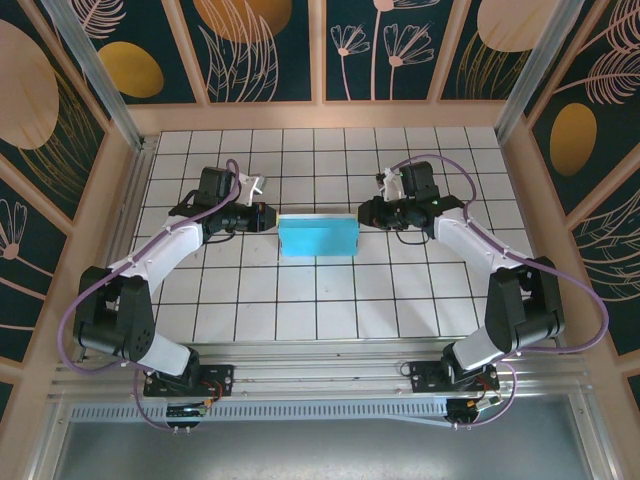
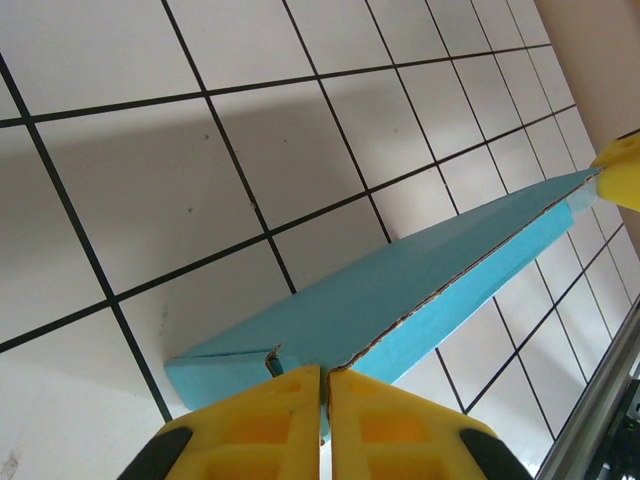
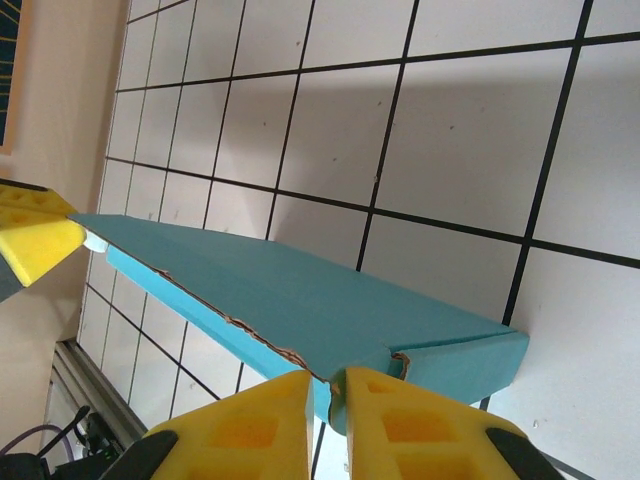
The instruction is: Fold the paper box
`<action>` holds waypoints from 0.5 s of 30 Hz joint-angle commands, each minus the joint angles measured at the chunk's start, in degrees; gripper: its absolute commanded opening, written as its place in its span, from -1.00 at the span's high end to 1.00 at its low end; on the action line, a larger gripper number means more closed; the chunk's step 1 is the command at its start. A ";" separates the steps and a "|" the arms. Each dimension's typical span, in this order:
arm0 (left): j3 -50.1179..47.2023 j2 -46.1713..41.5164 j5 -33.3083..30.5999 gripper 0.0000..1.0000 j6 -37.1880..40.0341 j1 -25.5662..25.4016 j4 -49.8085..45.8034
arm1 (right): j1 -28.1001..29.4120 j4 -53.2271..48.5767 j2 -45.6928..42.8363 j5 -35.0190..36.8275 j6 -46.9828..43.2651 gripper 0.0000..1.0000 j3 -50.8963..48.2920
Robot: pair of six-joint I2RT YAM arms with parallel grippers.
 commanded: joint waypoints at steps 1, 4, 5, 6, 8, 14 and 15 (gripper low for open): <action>-1.17 0.94 2.99 0.81 -1.16 -0.29 0.81 | 0.94 1.67 -1.66 0.32 1.18 0.67 -1.65; -1.68 1.47 3.29 0.81 -1.87 -0.27 1.31 | 0.99 1.89 -1.64 0.32 1.36 0.67 -1.87; -1.81 1.48 3.34 0.81 -1.97 -0.25 1.44 | 1.03 1.89 -1.58 0.31 1.43 0.68 -1.94; -2.02 1.48 3.26 0.81 -2.07 -0.27 1.68 | 1.12 1.92 -1.62 0.32 1.45 0.67 -2.14; -2.25 1.52 3.50 0.82 -2.13 -0.25 1.89 | 1.10 2.24 -1.61 0.40 1.63 0.68 -2.45; -2.16 1.92 2.86 0.82 -1.80 -0.28 0.84 | 1.17 0.77 -1.60 2.60 0.54 0.69 -2.87; -2.25 1.83 2.75 0.82 -1.80 -0.29 0.79 | 1.21 0.38 -1.81 3.05 0.32 0.69 -2.87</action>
